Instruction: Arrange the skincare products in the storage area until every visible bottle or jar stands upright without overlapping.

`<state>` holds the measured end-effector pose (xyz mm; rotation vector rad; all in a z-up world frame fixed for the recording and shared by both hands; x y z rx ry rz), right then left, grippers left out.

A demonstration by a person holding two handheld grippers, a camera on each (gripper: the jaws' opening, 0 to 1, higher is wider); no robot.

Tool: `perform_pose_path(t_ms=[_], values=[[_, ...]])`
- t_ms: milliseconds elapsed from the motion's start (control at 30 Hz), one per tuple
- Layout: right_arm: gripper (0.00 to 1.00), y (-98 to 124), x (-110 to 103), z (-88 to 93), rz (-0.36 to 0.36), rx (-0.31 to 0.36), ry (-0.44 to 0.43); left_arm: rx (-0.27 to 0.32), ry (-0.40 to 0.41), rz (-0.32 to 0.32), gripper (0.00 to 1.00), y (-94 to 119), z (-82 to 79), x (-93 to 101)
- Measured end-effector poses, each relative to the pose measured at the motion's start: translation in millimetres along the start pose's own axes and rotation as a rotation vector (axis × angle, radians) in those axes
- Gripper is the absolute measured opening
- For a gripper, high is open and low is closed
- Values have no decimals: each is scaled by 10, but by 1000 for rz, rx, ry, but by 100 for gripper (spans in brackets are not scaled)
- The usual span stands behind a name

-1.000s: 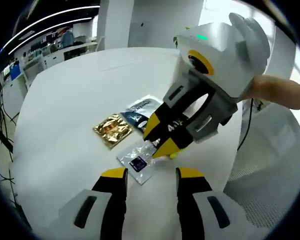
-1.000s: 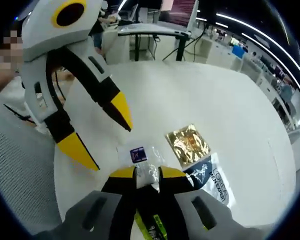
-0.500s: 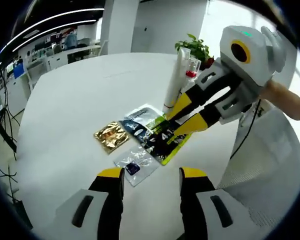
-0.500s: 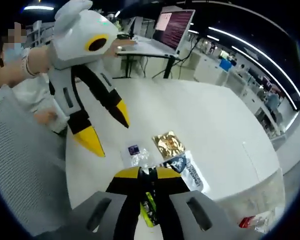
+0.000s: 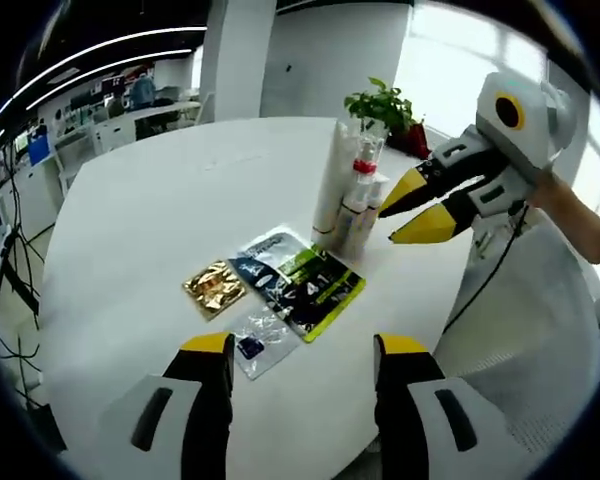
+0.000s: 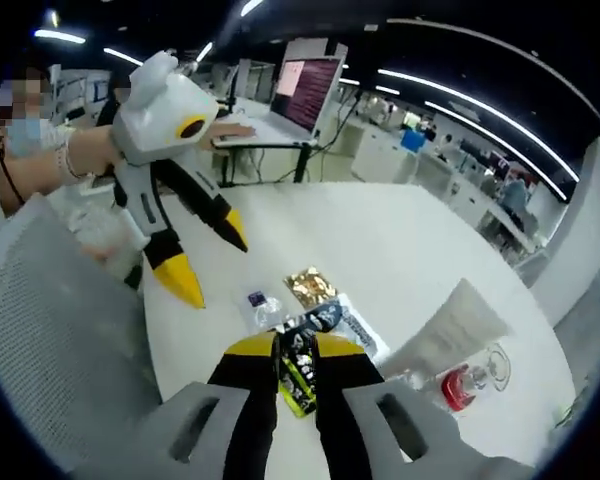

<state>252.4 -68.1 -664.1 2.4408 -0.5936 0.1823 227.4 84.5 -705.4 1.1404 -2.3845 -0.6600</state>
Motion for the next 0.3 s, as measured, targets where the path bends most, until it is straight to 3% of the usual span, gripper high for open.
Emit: perform_pose_path(t_ms=[300], values=[[34, 298, 108, 120, 106, 18, -69, 4, -19, -25, 63, 113, -28, 74]])
Point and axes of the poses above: the point that each gripper's makers call its tool centre point, and the gripper's own axes: y roughly backward along the fingers, x roughly to its right, z roughly out of its underside, the point moved 5 cm from there along y, roughly backward along the fingers, and after that the axes turned 5 degrees about x, right-handed, at the moved point
